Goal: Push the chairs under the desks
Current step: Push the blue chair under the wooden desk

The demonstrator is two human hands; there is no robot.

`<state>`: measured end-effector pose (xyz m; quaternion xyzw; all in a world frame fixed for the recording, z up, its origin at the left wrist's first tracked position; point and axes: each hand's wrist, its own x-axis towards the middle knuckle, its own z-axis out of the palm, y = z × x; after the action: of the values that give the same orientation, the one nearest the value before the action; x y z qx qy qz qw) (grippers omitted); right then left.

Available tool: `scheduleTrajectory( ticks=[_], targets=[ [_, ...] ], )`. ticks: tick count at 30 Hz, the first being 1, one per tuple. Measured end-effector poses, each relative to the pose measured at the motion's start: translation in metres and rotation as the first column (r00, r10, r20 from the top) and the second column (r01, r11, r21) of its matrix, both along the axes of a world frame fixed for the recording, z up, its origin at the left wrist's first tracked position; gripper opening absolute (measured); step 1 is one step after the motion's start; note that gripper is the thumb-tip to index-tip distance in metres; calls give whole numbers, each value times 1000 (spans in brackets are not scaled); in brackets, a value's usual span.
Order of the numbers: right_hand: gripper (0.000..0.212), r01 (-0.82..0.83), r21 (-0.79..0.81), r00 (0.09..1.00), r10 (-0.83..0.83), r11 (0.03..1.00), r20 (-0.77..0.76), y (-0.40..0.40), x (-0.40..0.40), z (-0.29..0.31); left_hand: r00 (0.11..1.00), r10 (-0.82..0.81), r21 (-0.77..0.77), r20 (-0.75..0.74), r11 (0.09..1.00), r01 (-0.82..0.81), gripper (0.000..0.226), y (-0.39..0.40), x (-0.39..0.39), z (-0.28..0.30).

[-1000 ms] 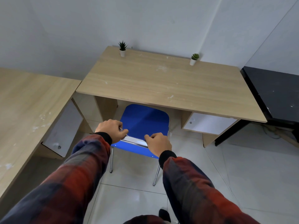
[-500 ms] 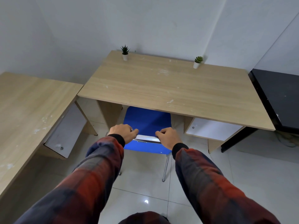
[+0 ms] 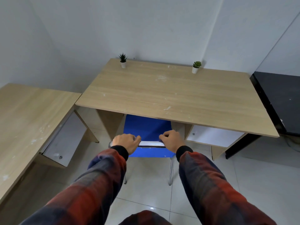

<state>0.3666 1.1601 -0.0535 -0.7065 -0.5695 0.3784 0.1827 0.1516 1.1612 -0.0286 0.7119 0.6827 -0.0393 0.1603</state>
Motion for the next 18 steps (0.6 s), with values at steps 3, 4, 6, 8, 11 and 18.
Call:
scheduleTrajectory(
  ticks=[3, 4, 6, 8, 11, 18],
  targets=[
    [37, 13, 6, 1000, -13, 1000, 4, 10, 18, 1, 1000, 20, 17, 4, 1000, -20, 47, 5, 19, 1],
    [36, 20, 16, 1000, -20, 1000, 14, 13, 22, -1, 1000, 28, 23, 1, 999, -28, 45, 9, 23, 0],
    [36, 43, 30, 998, -44, 999, 35, 21, 29, -4, 999, 41, 43, -12, 998, -40, 42, 16, 30, 0],
    [37, 56, 34, 998, -58, 998, 35, 30, 31, -4, 999, 50, 72, -1, 996, -49, 42, 25, 34, 0],
    [40, 67, 19, 997, -68, 998, 41, 42, 28, -4, 999, 50, 89, 4, 995, -50, 42, 37, 31, 1],
    [43, 120, -57, 989, -114, 991, 91, 84, 24, 21, 998, -5, 104, 70, 995, -2, 42, 82, 28, 19]
  ],
)
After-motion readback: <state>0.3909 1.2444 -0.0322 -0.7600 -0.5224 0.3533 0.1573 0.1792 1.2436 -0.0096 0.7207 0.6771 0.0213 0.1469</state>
